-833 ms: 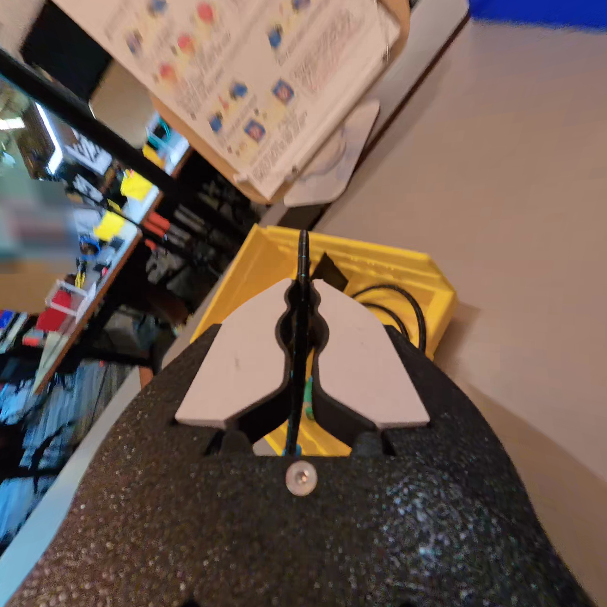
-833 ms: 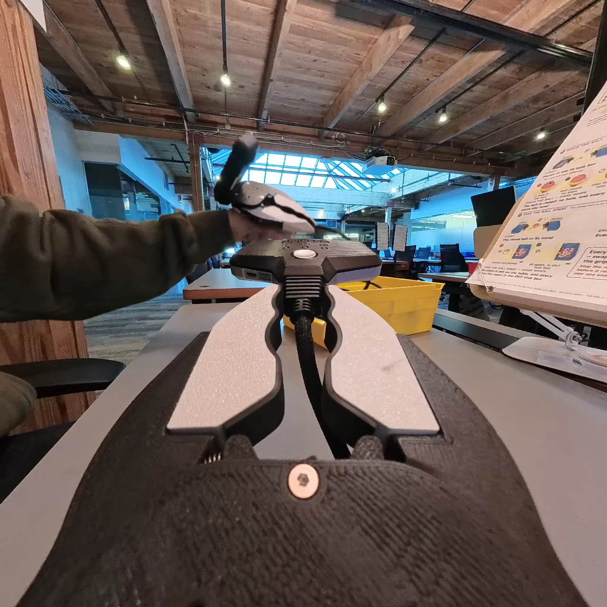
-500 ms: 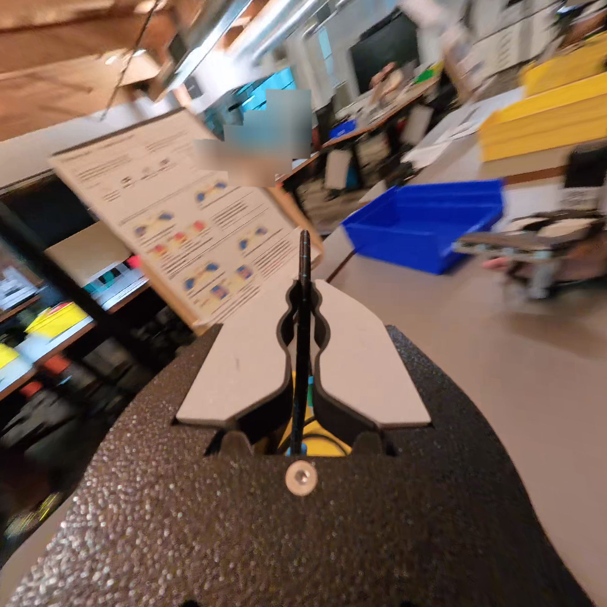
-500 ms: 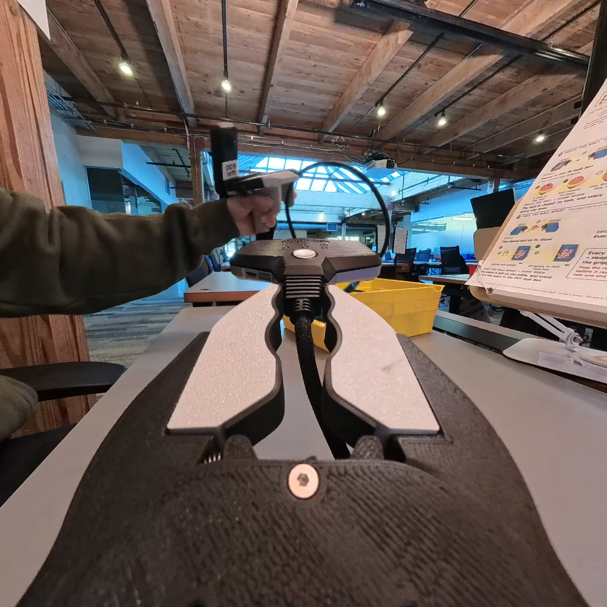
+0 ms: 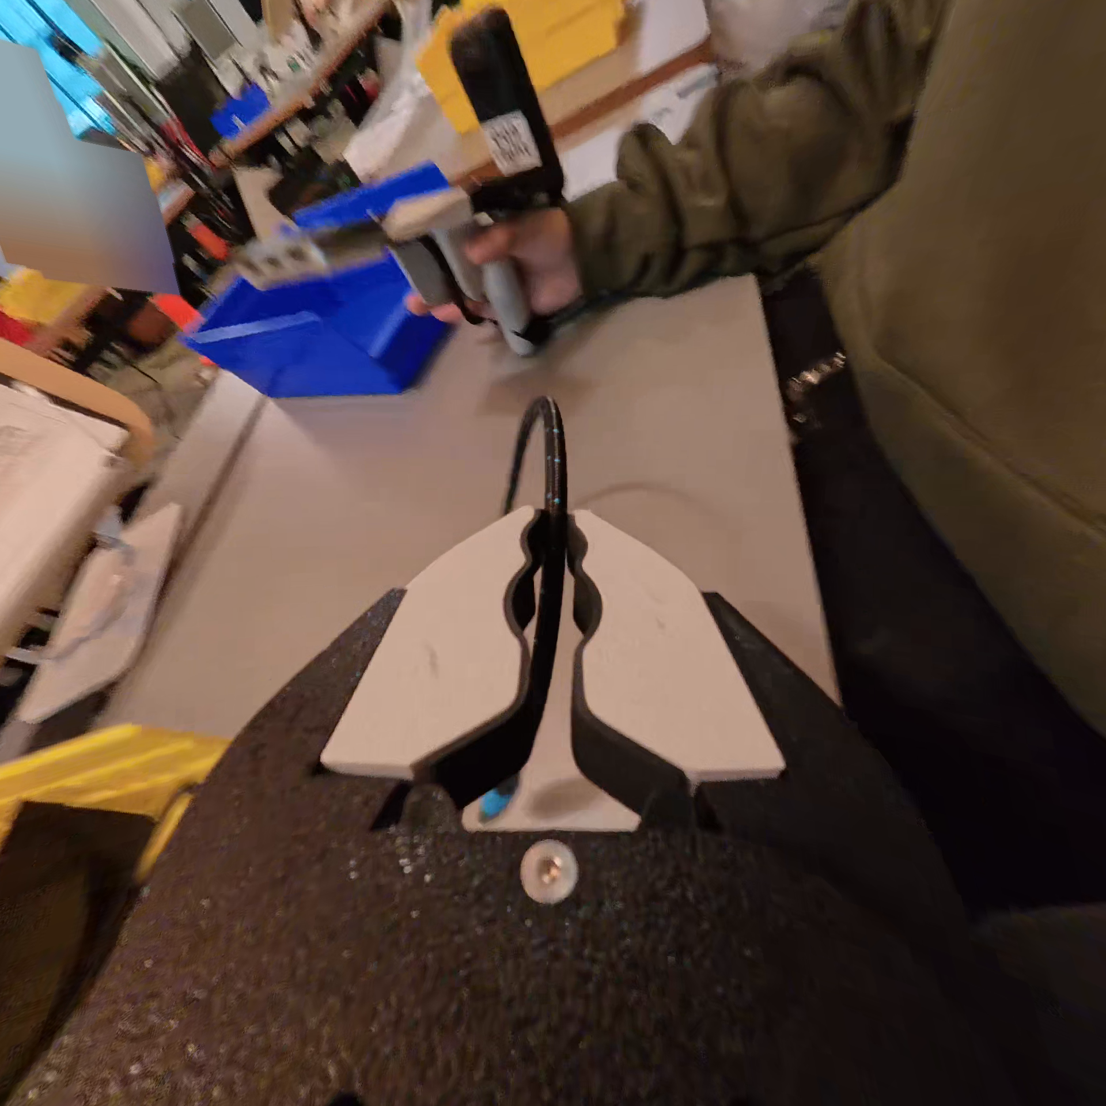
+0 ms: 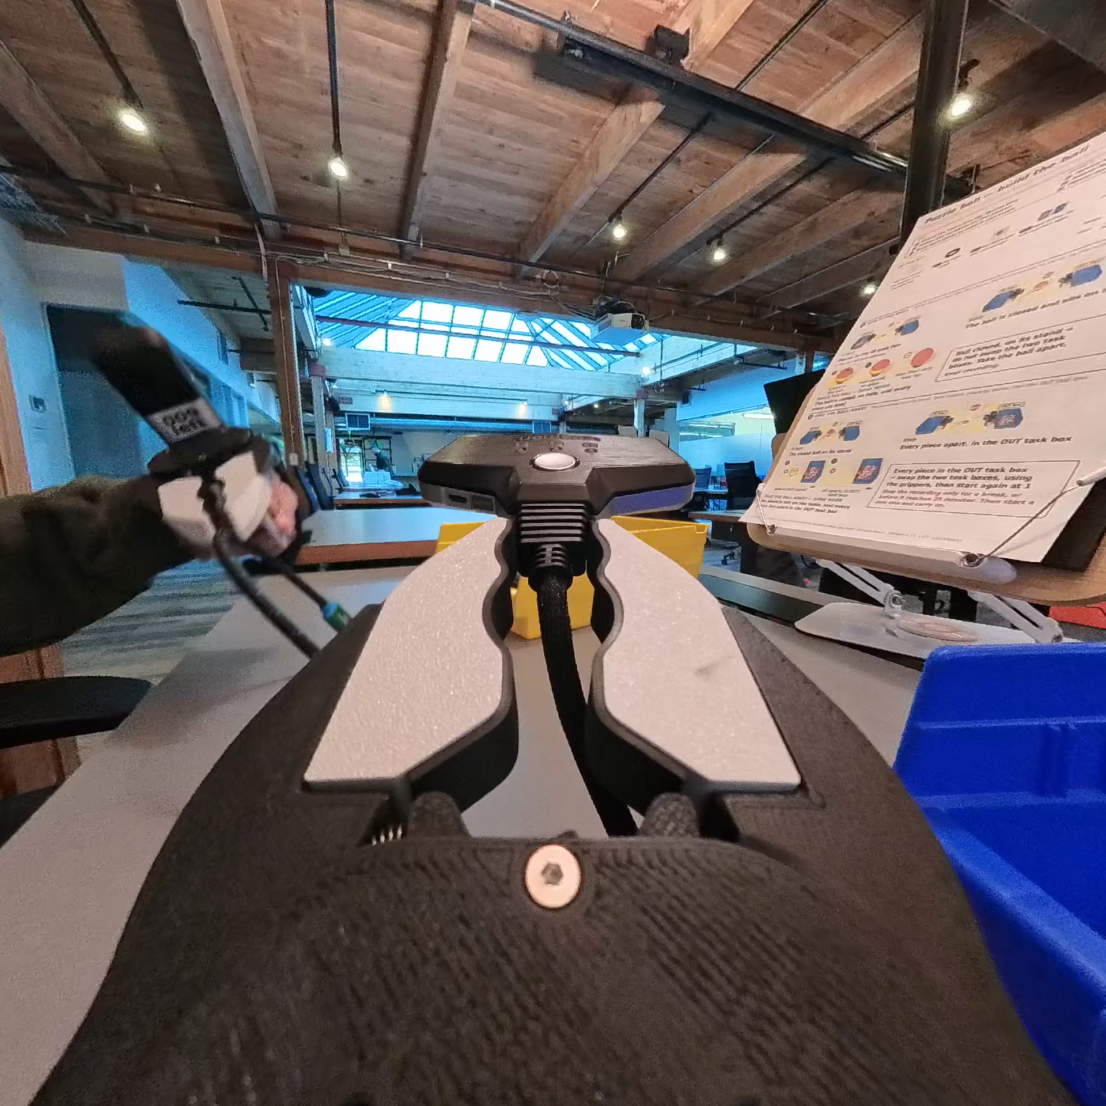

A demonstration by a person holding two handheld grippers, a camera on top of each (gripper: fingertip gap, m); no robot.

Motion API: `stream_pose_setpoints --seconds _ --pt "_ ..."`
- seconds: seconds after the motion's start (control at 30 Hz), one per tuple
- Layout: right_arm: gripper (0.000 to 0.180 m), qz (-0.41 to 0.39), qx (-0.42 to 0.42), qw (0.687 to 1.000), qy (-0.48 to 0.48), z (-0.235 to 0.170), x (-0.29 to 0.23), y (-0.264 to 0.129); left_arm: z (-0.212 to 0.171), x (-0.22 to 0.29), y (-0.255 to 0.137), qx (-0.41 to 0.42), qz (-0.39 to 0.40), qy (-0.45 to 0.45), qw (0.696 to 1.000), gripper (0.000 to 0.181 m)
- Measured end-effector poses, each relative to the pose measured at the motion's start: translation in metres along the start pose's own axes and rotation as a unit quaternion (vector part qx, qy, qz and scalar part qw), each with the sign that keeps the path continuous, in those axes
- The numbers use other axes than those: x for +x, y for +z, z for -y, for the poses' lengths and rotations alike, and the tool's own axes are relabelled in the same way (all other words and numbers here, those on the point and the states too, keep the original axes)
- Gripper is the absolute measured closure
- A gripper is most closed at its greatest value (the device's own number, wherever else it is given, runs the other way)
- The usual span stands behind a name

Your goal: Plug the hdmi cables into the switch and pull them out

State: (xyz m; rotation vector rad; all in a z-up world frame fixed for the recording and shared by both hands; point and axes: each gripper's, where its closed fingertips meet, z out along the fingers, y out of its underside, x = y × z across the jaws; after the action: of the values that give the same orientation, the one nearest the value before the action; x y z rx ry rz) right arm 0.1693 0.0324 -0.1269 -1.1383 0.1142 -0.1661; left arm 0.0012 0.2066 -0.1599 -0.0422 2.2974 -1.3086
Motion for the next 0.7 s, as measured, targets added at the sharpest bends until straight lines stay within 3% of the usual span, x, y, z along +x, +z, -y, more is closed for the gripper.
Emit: stream_pose_setpoints --seconds 0.2,0.33,0.4,0.53,0.63,0.7 --pt "0.158 0.0 0.001 1.0 0.003 0.0 0.0 0.0 -0.081 0.025 -0.021 -0.126 0.021 -0.106 0.986 0.169" --pt "0.158 0.0 0.001 1.0 0.002 0.0 -0.001 0.0 -0.1 0.025 -0.042 -0.117 0.042 -0.215 0.969 0.158" --pt "0.158 0.002 0.002 1.0 0.002 0.0 -0.001 0.0 -0.1 0.011 -0.053 -0.095 0.091 -0.256 0.958 0.149" --pt "0.158 0.002 -0.001 1.0 0.002 -0.001 -0.002 0.001 -0.129 -0.039 -0.081 -0.127 0.289 -0.388 0.866 0.148" --pt "0.158 0.004 0.0 1.0 0.004 0.0 -0.002 0.001 -0.149 -0.046 -0.084 -0.175 0.335 -0.441 0.815 0.142" --pt "0.158 0.005 0.001 1.0 0.004 0.0 -0.002 0.0 -0.16 -0.048 -0.079 -0.21 0.338 -0.445 0.802 0.141"
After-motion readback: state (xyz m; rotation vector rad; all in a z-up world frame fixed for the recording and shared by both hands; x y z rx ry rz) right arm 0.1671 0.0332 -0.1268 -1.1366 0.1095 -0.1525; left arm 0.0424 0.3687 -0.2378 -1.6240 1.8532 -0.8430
